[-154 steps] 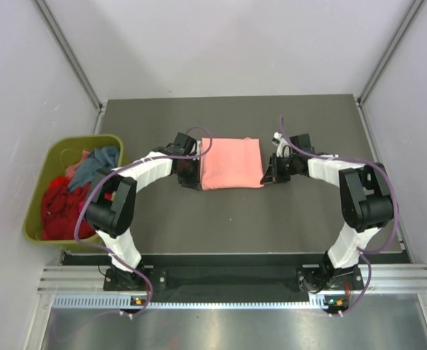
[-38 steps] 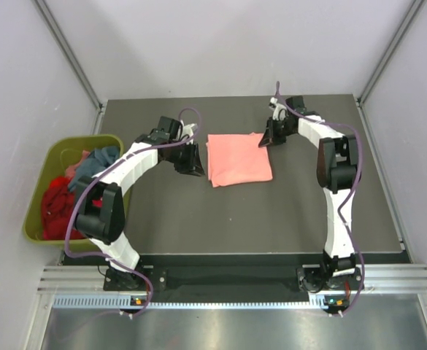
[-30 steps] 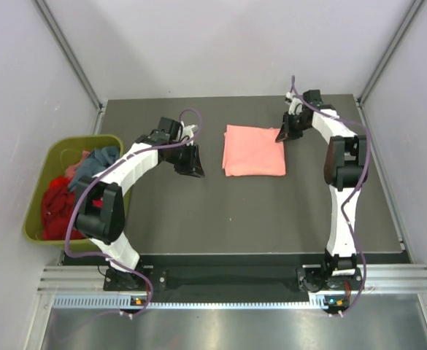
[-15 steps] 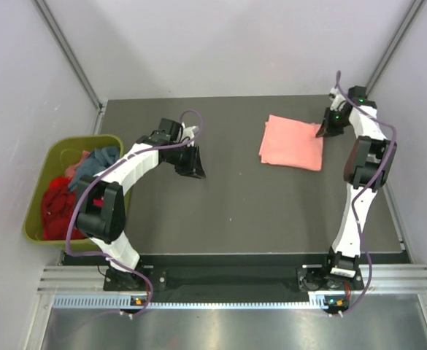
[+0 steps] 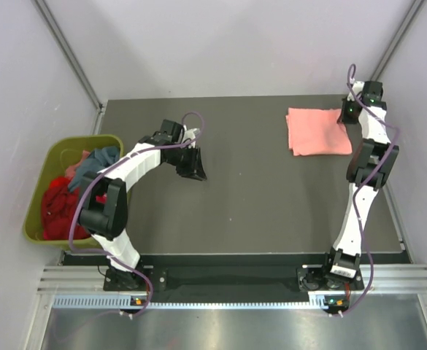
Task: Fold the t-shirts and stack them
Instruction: Neatly place the folded tshirt to the corner
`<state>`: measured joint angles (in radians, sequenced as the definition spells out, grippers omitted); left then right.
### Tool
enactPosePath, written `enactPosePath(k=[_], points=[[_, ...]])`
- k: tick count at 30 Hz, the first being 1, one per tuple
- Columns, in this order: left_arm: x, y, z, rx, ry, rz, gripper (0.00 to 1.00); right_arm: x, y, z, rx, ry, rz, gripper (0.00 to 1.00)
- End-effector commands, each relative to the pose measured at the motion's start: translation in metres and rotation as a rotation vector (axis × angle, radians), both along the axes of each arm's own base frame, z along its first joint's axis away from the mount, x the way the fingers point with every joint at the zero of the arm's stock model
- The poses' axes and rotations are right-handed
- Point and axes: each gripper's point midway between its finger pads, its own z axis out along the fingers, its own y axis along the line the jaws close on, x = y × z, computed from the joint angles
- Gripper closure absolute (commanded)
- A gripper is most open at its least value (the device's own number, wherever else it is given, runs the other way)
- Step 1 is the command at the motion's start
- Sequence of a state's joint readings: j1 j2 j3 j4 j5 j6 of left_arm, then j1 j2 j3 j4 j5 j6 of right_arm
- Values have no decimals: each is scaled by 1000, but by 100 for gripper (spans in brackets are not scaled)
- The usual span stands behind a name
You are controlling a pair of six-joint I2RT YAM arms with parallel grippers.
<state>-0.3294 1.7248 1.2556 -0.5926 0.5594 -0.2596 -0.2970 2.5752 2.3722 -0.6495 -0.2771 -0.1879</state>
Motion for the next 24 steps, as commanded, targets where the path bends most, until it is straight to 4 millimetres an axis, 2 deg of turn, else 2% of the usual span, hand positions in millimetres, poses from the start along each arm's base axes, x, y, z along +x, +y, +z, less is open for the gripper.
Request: enactPosePath(k=[1, 3, 7, 8, 9, 10, 13, 14, 15, 16, 17, 18, 19, 20, 21, 22, 23, 24], points=[[4, -6, 0, -29, -22, -26, 71, 50, -35, 59, -153, -257, -32, 100], [4, -7, -1, -31, -20, -27, 71, 62, -39, 73, -175, -325, -27, 100], [4, -7, -2, -35, -14, -30, 71, 72, -50, 93, -224, -398, -65, 96], [3, -8, -3, -36, -12, -31, 71, 72, -53, 97, -233, -405, -78, 91], [2, -8, -2, -40, -9, -34, 71, 71, -54, 109, -239, -424, -90, 73], [1, -10, -1, -45, -8, -40, 71, 71, -54, 115, -236, -434, -98, 66], [-3, -14, 7, -54, -27, -54, 71, 58, -45, 146, -202, -465, -119, 54], [-4, -15, 10, -58, -37, -57, 71, 49, -39, 133, -176, -426, -121, 53], [-4, -16, 17, -66, -61, -61, 71, 41, -32, 164, -168, -463, -124, 53], [-5, -17, 20, -73, -67, -60, 70, 34, -26, 171, -139, -460, -139, 54], [-6, -18, 23, -82, -71, -63, 70, 24, -17, 153, -113, -410, -149, 55], [-6, -19, 31, -96, -94, -66, 70, 13, -11, 173, -94, -430, -164, 57], [-6, -20, 36, -106, -101, -64, 71, 7, -3, 171, -41, -416, -178, 60], [-8, -20, 39, -116, -105, -66, 71, -3, 15, 149, 30, -363, -170, 65], [-8, -20, 46, -123, -125, -64, 71, -13, 26, 158, 67, -365, -169, 77], [-7, -21, 49, -130, -143, -60, 71, -19, 38, 153, 123, -342, -176, 83], [-7, -21, 51, -132, -151, -58, 71, -32, 64, 142, 177, -299, -131, 88], [-7, -21, 54, -139, -155, -60, 71, -39, 79, 137, 203, -270, -113, 95]])
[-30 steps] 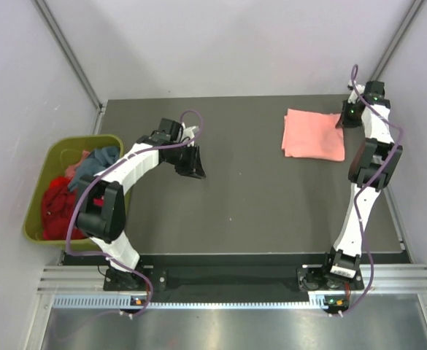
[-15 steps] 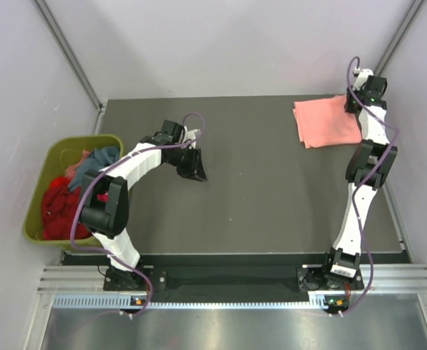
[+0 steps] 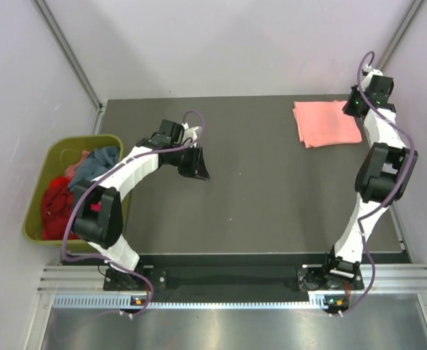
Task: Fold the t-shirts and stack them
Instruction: Neatly place the folded tshirt to the corner, then reset both grippers
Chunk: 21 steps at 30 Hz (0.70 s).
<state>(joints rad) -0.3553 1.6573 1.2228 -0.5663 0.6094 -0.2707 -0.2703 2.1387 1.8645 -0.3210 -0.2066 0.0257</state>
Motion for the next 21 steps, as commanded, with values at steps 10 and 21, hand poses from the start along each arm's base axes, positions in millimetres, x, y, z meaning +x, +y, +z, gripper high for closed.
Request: enactPosePath(k=[10, 21], points=[[28, 7, 93, -59, -301, 63, 72, -144, 239, 54, 245, 94, 285, 88], [-3, 27, 191, -153, -560, 164, 2, -288, 295, 143, 343, -102, 471, 0]])
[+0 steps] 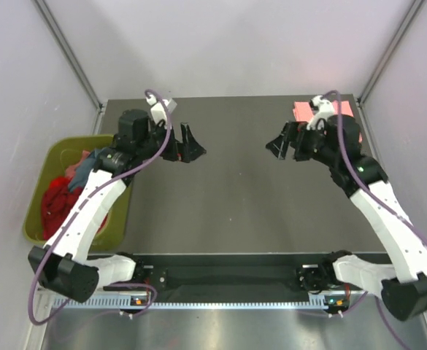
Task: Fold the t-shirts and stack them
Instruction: Reset both grippers
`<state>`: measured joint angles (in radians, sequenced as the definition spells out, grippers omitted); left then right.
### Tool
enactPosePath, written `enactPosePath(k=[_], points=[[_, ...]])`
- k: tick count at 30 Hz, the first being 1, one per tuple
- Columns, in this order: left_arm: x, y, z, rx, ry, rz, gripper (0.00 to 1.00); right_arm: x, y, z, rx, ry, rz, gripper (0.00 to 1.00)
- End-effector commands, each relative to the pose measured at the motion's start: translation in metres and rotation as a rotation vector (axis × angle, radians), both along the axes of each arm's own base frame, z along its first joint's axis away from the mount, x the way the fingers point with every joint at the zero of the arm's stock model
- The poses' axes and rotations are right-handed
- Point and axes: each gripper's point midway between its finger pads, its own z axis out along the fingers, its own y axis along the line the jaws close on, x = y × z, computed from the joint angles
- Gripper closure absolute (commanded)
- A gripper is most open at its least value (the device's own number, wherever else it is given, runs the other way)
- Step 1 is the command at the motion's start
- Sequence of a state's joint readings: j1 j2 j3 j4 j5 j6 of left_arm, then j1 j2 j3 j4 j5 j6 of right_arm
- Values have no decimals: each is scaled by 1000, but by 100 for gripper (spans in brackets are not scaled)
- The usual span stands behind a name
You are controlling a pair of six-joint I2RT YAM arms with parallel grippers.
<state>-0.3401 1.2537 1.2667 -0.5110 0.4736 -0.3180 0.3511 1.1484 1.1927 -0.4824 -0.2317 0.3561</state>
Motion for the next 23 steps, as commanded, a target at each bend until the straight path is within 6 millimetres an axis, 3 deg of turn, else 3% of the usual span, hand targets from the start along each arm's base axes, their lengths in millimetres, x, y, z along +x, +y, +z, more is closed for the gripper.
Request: enactPosePath(k=[1, 5, 10, 23], points=[[-6, 2, 35, -55, -91, 11, 2, -26, -5, 11, 49, -22, -14, 0], [-25, 5, 45, -86, -112, -3, 2, -47, -23, 26, 75, -72, -85, 0], [-34, 9, 45, -91, -119, 6, 2, -53, -45, 18, 96, -76, -215, 0], [-35, 9, 55, -105, -146, 12, 2, -59, -54, 40, 112, -150, -247, 0]])
